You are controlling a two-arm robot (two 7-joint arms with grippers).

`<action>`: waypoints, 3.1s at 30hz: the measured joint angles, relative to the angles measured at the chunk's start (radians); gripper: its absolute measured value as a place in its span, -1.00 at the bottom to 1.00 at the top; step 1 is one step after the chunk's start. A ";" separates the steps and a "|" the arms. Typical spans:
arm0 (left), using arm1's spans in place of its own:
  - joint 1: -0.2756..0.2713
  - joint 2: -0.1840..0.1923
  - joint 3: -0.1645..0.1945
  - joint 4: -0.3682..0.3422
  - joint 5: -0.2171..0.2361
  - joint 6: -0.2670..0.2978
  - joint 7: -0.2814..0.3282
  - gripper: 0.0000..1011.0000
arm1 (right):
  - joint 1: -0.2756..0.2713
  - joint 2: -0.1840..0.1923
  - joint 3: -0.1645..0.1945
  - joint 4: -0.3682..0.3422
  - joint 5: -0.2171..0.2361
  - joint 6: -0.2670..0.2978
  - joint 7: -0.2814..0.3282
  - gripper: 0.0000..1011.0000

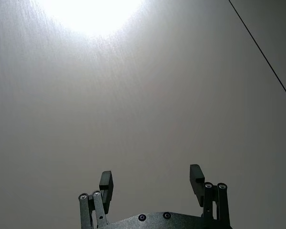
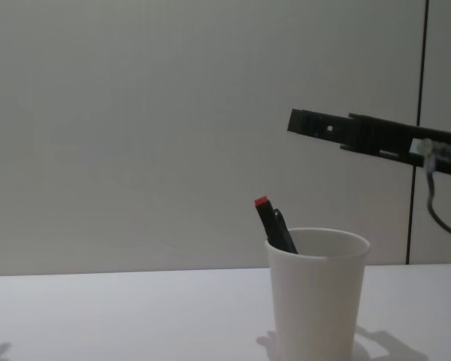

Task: Place the pen into the pen holder.

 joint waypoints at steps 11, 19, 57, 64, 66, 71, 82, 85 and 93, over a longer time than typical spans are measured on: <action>0.000 0.000 0.000 0.000 0.000 0.000 0.000 0.98 | -0.003 0.037 0.037 -0.060 0.016 -0.024 -0.022 0.98; 0.000 0.000 0.000 0.000 0.000 0.000 0.000 0.98 | -0.038 0.115 0.087 -0.129 0.037 -0.053 -0.084 0.98; -0.121 -0.108 0.353 0.280 0.039 0.200 -0.036 0.98 | -0.168 0.111 0.204 -0.109 -0.127 -0.092 -0.114 0.98; -0.146 -0.130 0.425 0.337 0.047 0.241 -0.044 0.98 | -0.181 0.044 0.211 -0.060 -0.212 -0.084 -0.076 0.98; -0.151 -0.134 0.440 0.348 0.048 0.249 -0.045 0.98 | -0.185 0.021 0.213 -0.044 -0.241 -0.082 -0.062 0.98; -0.155 -0.138 0.452 0.358 0.050 0.256 -0.047 0.98 | -0.194 -0.023 0.218 -0.012 -0.297 -0.077 -0.036 0.98; -0.156 -0.138 0.453 0.359 0.050 0.256 -0.047 0.98 | -0.206 -0.088 0.225 0.035 -0.380 -0.070 0.001 0.98; -0.156 -0.138 0.453 0.359 0.050 0.257 -0.047 0.98 | -0.206 -0.090 0.225 0.036 -0.383 -0.069 0.003 0.98; -0.156 -0.138 0.453 0.359 0.049 0.256 -0.047 0.98 | -0.206 -0.090 0.225 0.036 -0.384 -0.069 0.003 0.98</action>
